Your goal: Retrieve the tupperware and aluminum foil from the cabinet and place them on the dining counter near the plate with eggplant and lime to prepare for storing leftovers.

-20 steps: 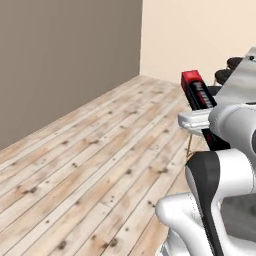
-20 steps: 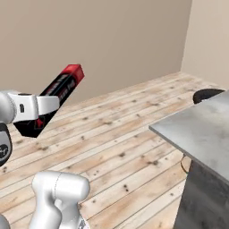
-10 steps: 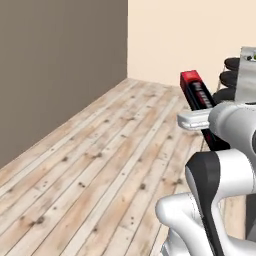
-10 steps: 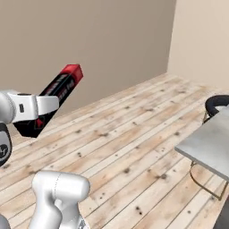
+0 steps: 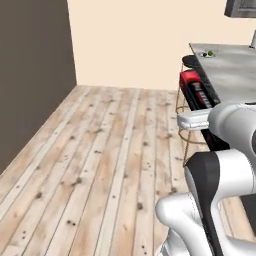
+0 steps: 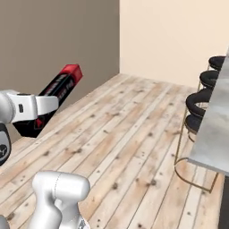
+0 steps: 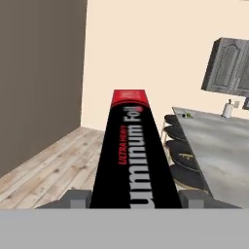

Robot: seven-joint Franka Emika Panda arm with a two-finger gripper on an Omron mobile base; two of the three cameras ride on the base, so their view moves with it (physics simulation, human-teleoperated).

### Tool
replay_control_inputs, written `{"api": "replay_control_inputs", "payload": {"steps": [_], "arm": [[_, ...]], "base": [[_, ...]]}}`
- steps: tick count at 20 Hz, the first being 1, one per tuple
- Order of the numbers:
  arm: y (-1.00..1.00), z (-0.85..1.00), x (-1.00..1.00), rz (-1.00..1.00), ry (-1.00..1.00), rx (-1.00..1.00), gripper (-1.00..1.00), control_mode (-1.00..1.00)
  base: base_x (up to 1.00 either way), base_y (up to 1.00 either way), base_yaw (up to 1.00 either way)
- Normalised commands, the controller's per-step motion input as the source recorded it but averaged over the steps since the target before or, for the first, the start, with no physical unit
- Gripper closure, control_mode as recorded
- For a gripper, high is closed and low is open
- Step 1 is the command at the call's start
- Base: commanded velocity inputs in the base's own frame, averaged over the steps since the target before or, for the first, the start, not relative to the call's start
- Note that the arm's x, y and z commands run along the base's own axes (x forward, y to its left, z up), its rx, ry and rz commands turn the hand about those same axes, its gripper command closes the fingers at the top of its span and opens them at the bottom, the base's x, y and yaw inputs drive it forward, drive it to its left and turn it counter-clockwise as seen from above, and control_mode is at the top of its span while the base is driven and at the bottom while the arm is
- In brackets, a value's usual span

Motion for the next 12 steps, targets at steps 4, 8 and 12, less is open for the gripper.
{"api": "replay_control_inputs", "payload": {"steps": [4,8,12], "arm": [[0.0,0.0,0.0,0.0,0.0,0.0,1.0,1.0],[0.0,0.0,0.0,0.0,0.0,0.0,1.0,1.0],[0.0,0.0,0.0,0.0,0.0,0.0,1.0,1.0]], "base": [[0.79,0.59,-0.58],[0.67,0.59,-0.62],[0.76,0.67,-0.6]]}}
